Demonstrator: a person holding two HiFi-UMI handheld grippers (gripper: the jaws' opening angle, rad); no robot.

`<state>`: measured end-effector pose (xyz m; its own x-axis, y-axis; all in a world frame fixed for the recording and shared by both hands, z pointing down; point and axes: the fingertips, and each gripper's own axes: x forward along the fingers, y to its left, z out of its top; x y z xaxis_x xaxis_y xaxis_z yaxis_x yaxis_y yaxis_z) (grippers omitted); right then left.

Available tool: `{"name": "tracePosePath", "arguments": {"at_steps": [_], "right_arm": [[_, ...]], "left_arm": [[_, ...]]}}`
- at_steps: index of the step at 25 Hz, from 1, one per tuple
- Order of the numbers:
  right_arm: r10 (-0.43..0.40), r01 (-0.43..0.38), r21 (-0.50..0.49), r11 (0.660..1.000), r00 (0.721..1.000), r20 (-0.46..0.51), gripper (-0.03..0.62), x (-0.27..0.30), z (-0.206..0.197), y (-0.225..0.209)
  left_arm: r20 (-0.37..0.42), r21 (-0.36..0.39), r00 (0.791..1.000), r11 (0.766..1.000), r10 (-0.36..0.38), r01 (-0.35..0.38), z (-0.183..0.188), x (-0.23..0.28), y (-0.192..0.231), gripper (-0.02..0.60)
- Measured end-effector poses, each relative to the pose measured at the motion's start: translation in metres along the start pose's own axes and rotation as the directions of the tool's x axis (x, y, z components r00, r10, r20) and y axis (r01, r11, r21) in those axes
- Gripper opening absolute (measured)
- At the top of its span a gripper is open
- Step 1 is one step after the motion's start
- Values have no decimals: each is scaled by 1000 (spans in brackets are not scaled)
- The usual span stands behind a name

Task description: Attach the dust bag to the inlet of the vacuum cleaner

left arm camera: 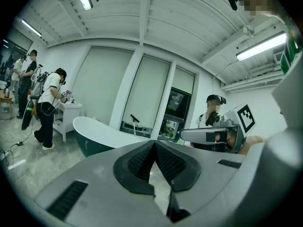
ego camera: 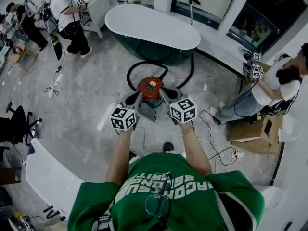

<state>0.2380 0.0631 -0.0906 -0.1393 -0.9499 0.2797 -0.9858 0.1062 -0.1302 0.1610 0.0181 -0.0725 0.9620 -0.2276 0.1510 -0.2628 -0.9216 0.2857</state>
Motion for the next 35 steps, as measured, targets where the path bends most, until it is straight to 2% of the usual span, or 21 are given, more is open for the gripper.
{"name": "tracePosePath", "arguments": {"at_steps": [35], "right_arm": [[45,-45,-13,999,999,-26,9,9,-3,41]], "left_arm": [[-20,-21,999,999,42,-42,-4,-38,4,5]]}}
